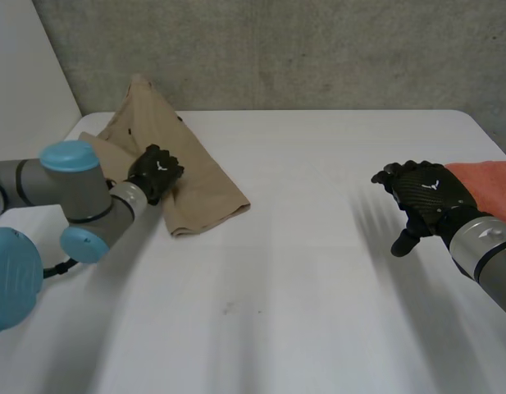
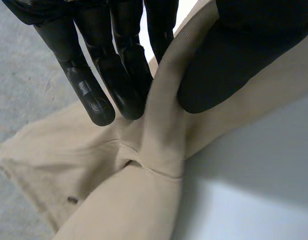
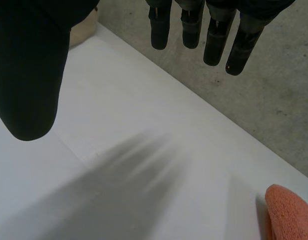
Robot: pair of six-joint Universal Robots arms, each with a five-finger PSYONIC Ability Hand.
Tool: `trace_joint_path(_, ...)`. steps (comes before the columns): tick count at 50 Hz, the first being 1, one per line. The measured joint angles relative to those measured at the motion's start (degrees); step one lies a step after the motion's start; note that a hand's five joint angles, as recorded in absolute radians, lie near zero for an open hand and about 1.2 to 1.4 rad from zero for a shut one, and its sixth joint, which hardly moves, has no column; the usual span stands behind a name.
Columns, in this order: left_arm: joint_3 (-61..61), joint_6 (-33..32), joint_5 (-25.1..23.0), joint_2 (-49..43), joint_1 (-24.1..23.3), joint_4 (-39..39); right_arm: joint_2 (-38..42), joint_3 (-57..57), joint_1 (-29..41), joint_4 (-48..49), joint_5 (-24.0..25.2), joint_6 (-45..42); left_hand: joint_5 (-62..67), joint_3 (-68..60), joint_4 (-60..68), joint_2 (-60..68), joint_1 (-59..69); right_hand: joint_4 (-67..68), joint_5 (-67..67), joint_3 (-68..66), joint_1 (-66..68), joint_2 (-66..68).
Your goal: Fold the laundry.
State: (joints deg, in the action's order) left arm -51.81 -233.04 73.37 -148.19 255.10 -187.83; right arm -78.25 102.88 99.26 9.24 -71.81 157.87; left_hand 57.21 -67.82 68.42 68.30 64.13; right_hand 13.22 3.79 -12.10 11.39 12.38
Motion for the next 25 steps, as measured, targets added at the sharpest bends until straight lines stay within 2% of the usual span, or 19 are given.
trace_joint_path(6, -4.2, 3.1, 1.9, 3.8, -4.0, 0.0, 0.0, -0.2, -0.3, 0.0, -0.1, 0.0, 0.0, 0.0, 0.0, 0.0, 0.0, 0.0, 0.0, 0.0, 0.0, 0.0)
trace_joint_path(9, -12.9, 8.3, 3.8, 11.6, -8.9, -0.1, -0.1, -0.8, -0.6, 0.1, -0.1, 0.1, 0.1, 0.0, 0.0, 0.0, 0.0, 0.0, 0.0, 0.0, 0.0, 0.0)
trace_joint_path(14, -20.0, 12.4, 4.6, 17.7, -12.7, -0.1, -0.1, -1.2, -0.8, 0.1, -0.1, 0.1, 0.1, -0.2, 0.0, 0.0, 0.2, 0.0, 0.0, 0.0, 0.0, 0.0)
trace_joint_path(17, -25.6, 16.7, 4.7, 22.5, -17.3, 0.1, -0.1, -1.6, -0.8, 0.0, -0.1, 0.1, 0.1, -0.2, 0.0, 0.0, 0.2, 0.0, 0.0, 0.0, 0.0, 0.0)
trace_joint_path(18, -29.9, 20.3, 4.7, 26.1, -21.4, 0.3, -0.1, -1.9, -0.8, 0.0, -0.2, 0.1, 0.1, -0.2, 0.0, 0.0, 0.2, 0.0, 0.0, 0.0, 0.0, 0.0)
trace_joint_path(23, -39.3, 29.9, 4.8, 34.5, -31.4, 0.5, -0.1, -2.5, -0.8, 0.0, -0.2, 0.1, 0.4, -0.4, 0.3, 0.2, 0.2, 0.0, 0.0, 0.0, 0.0, 0.0)
trace_joint_path(25, -41.9, 33.3, 4.6, 36.9, -34.7, 0.6, -0.1, -2.7, -0.8, 0.0, -0.3, 0.1, -3.8, 4.3, -4.8, -4.7, -3.2, 0.0, 0.0, 0.0, 0.0, 0.0)
